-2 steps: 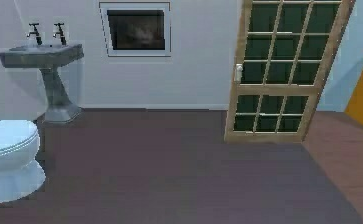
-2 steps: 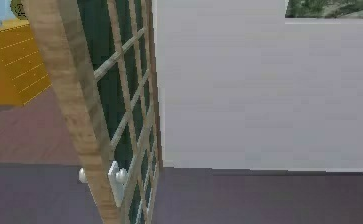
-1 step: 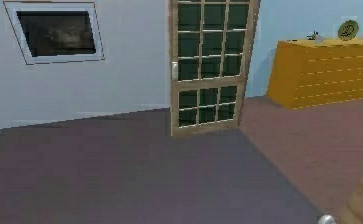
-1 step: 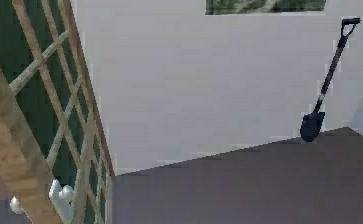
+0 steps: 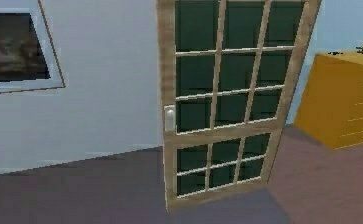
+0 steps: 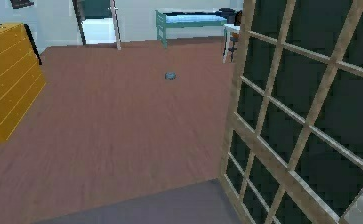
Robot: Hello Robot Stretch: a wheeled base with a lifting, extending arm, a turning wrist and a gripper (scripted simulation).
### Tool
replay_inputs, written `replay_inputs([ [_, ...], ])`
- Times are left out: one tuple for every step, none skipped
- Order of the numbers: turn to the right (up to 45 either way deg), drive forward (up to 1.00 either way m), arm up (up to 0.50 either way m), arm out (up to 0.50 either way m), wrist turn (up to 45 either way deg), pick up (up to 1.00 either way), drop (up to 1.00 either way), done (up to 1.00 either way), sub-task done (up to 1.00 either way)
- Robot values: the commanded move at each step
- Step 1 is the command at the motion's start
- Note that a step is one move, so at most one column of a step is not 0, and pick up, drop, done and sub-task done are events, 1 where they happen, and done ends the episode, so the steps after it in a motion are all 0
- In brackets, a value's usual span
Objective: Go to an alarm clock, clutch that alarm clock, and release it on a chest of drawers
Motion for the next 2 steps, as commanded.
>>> replay_inputs([
  [3.0, 0.0, 0.0, 0.0, 0.0, 0.0, 0.0, 0.0, 0.0],
  [0.0, 0.1, 0.0, 0.0, 0.0, 0.0, 0.0, 0.0, 0.0],
])
